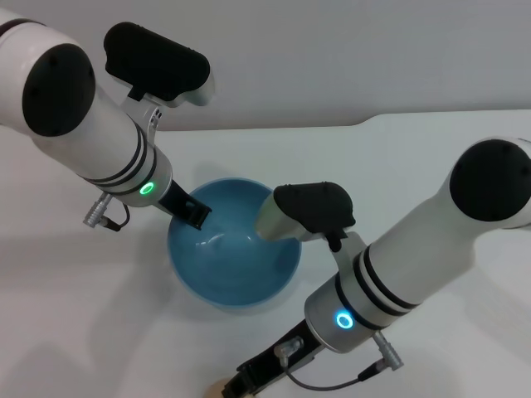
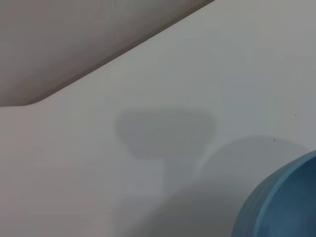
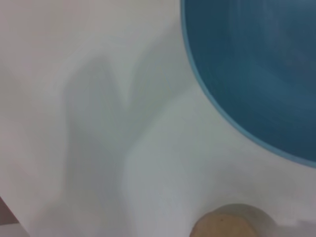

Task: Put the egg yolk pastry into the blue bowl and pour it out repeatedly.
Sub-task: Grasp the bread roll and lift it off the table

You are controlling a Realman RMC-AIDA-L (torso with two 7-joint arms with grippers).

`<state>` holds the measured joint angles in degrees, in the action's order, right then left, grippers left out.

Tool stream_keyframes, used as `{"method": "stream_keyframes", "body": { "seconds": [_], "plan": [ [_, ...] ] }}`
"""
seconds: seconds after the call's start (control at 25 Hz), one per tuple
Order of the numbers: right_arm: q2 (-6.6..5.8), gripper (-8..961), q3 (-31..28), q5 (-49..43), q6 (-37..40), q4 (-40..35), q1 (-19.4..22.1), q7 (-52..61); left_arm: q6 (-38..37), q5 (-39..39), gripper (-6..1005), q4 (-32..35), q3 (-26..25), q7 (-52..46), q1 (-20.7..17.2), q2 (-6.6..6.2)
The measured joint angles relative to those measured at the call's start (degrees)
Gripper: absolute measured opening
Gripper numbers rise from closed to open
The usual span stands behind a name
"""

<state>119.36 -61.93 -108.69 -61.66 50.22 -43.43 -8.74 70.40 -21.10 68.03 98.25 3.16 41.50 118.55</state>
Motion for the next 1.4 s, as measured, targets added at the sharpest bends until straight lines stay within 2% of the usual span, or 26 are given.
{"method": "stream_keyframes", "body": {
  "seconds": [0.16, 0.32, 0.52, 0.92, 1.04, 1.4],
  "plan": [
    [0.06, 360, 0.3, 0.1, 0.7, -0.5, 0.0, 0.0, 0.0, 0.0, -2, 0.0, 0.0, 0.0, -0.1, -0.03],
    [0.14, 310, 1.2, 0.5, 1.8, -0.8, 0.1, -0.7, 0.0, 0.0, -2, 0.0, 0.0, 0.0, -0.2, -0.05],
    [0.16, 248, 1.5, 7.0, 2.2, -2.2, 0.5, -7.9, -0.1, 0.0, -1, 0.0, 0.1, 0.0, -0.2, -0.14],
    [0.0, 78, 1.2, 7.2, 1.8, -2.9, 0.4, -8.2, -0.4, 0.0, -1, 0.0, 0.1, 0.0, -0.2, -0.16],
    [-0.25, 23, 0.2, 7.2, 1.3, -1.6, 0.6, -8.4, -0.6, 0.0, -2, 0.0, 0.1, 0.0, -0.2, -0.16],
    [-0.74, 1, -6.7, 7.0, -5.1, 5.9, 3.6, -9.7, -0.6, 0.0, -2, 0.0, 0.1, 0.0, -0.5, -0.16]
  ]
}}
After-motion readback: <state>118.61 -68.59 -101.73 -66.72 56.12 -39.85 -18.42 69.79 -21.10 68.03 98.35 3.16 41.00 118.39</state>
